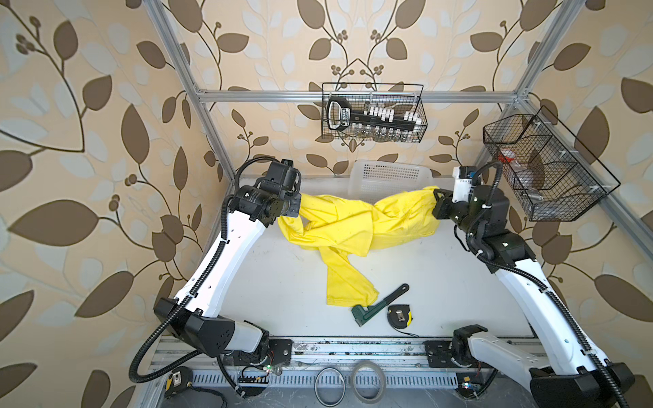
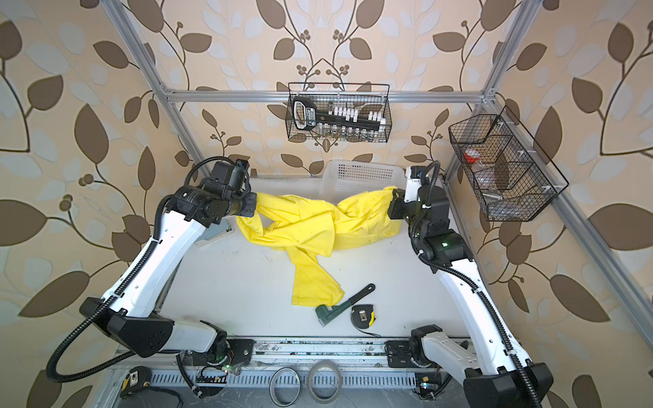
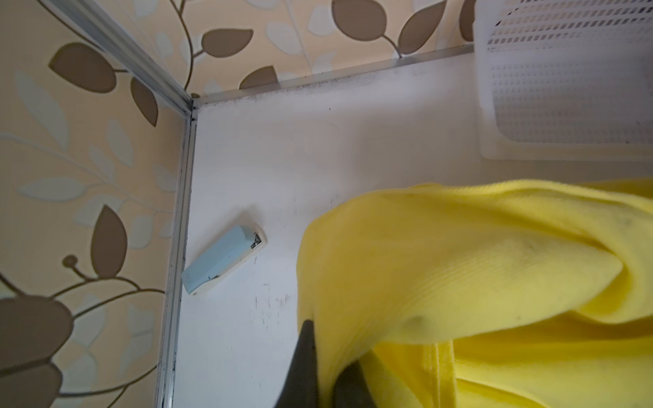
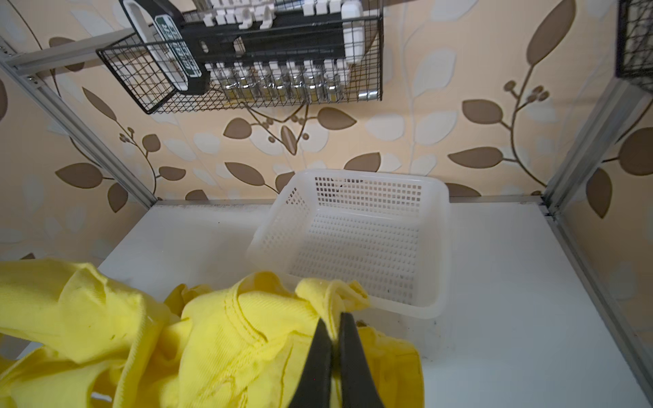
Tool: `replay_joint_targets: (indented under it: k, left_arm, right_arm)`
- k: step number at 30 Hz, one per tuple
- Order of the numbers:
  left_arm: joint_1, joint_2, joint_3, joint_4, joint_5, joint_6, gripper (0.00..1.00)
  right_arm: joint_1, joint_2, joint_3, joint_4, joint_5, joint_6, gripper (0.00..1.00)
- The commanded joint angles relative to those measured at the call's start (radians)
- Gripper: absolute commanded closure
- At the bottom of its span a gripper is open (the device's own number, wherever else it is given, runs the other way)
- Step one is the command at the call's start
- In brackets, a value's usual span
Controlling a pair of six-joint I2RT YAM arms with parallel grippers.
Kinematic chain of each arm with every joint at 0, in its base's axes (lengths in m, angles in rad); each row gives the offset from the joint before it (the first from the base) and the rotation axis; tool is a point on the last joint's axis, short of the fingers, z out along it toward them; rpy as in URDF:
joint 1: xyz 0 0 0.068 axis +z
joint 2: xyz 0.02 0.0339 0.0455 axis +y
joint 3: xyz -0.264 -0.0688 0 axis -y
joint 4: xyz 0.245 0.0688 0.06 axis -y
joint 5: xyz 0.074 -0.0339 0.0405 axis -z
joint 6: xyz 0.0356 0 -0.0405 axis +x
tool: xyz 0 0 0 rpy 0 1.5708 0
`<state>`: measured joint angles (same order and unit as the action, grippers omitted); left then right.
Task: Fold and stack the trousers
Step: Flatten out the trousers at the center of the table.
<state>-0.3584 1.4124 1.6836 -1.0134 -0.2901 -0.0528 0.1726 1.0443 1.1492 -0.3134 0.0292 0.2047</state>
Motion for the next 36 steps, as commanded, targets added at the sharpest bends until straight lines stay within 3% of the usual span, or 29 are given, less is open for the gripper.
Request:
replay_joint_targets:
  k: [1, 6, 13, 16, 25, 31, 36]
  left_arm:
    - [0.009, 0.007, 0.057, 0.045, 0.056, 0.074, 1.0]
    - [0.008, 0.019, -0.056, 0.045, 0.128, 0.032, 1.0]
    - [0.003, -0.071, -0.356, 0.126, 0.233, -0.09, 1.0]
    - [-0.039, -0.11, -0.482, 0.141, 0.303, -0.166, 1.0]
    - [-0.082, -0.244, -0.748, 0.124, 0.262, -0.354, 1.0]
    - [-0.085, -0.285, -0.839, 0.142, 0.287, -0.389, 1.0]
    - [-0.085, -0.297, -0.833, 0.137, 0.283, -0.391, 0.91]
  right_arm:
    - [-0.042, -0.036, 0.061, -0.011, -0.03, -0.06, 1.0]
    - [-0.093, -0.04, 0.006, -0.084, -0.07, -0.013, 1.0]
    - [-0.093, -0.127, -0.347, -0.052, -0.139, 0.165, 1.0]
    - [-0.092, -0.156, -0.463, -0.073, -0.155, 0.239, 1.0]
    - [-0.062, -0.345, -0.641, -0.258, -0.004, 0.366, 0.96]
    - [0.02, -0.435, -0.673, -0.331, 0.022, 0.463, 0.79]
    - [0.067, -0.437, -0.569, -0.399, 0.129, 0.452, 0.5]
